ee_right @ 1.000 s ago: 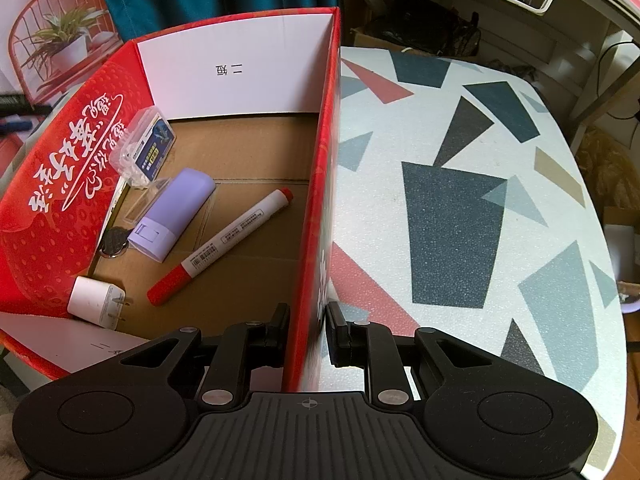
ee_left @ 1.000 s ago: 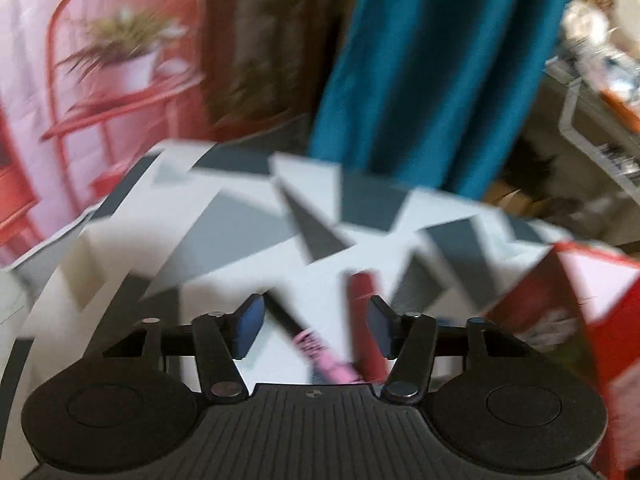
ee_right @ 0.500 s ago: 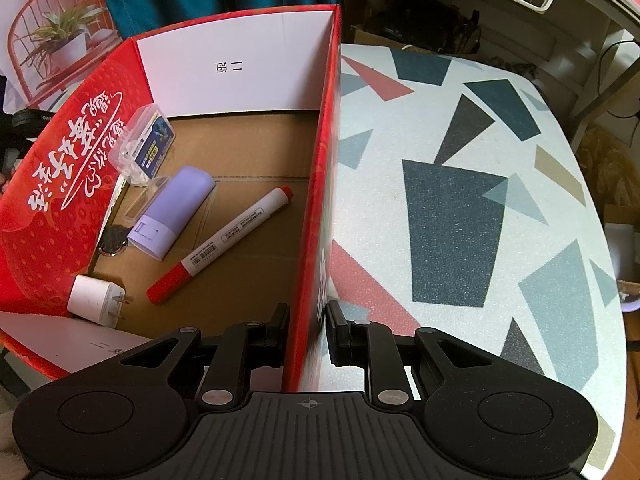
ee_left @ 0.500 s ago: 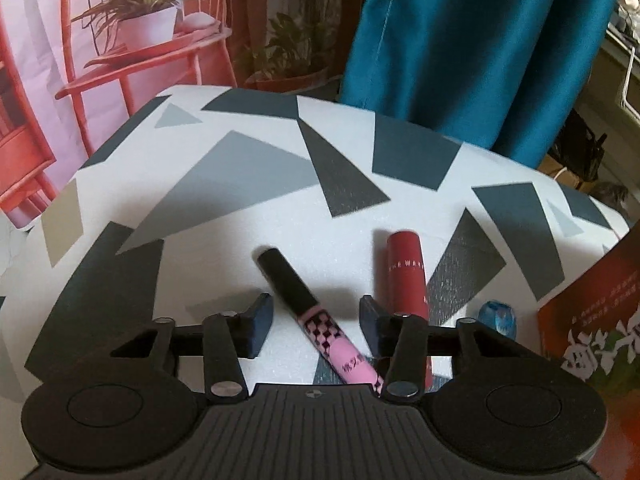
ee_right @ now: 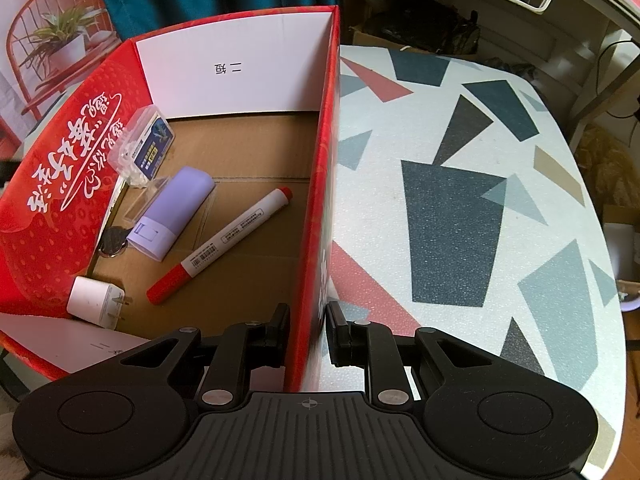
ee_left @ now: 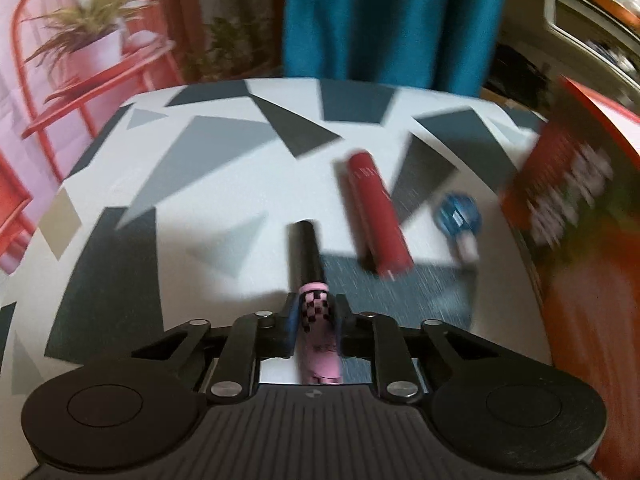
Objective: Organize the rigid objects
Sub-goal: 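Close the left tool on the pink-checkered pen and lift it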
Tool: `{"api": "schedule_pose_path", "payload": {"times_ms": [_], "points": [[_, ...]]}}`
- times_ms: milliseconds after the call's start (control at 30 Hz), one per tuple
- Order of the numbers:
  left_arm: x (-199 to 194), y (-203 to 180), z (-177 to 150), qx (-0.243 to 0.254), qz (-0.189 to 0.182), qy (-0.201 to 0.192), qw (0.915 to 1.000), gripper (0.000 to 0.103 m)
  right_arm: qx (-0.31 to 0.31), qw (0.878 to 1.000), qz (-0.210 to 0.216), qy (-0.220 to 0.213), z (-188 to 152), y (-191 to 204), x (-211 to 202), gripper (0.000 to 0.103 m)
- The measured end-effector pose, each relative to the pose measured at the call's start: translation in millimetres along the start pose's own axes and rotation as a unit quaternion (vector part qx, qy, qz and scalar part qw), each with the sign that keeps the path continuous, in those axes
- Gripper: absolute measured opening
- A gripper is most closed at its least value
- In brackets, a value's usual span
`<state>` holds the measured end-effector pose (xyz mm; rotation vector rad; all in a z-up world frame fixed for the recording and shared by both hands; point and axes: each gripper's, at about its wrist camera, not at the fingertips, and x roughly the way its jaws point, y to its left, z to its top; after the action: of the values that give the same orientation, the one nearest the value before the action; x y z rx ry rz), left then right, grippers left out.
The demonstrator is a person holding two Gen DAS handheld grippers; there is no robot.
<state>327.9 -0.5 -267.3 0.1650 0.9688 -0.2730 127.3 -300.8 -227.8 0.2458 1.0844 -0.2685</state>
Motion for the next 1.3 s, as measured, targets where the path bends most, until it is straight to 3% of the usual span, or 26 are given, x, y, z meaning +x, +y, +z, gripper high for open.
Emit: {"api": "schedule_pose_path", "payload": {"times_ms": [233, 500, 1300], "points": [[-20, -18, -27, 0.074, -0.034, -0.001, 0.9967, 0.017, 0.001, 1.000, -0.002, 0.000, 0, 0, -1, 0.019], [-33, -39, -47, 0.113, -0.054, -0.004, 0.9922, 0.017, 0.001, 1.000, -0.002, 0.000, 0, 0, -1, 0.019], [-34, -40, -47, 0.117, -0.058, -0.009, 0.9914, 0.017, 0.001, 1.000, -0.002, 0.000, 0, 0, -1, 0.019]]}}
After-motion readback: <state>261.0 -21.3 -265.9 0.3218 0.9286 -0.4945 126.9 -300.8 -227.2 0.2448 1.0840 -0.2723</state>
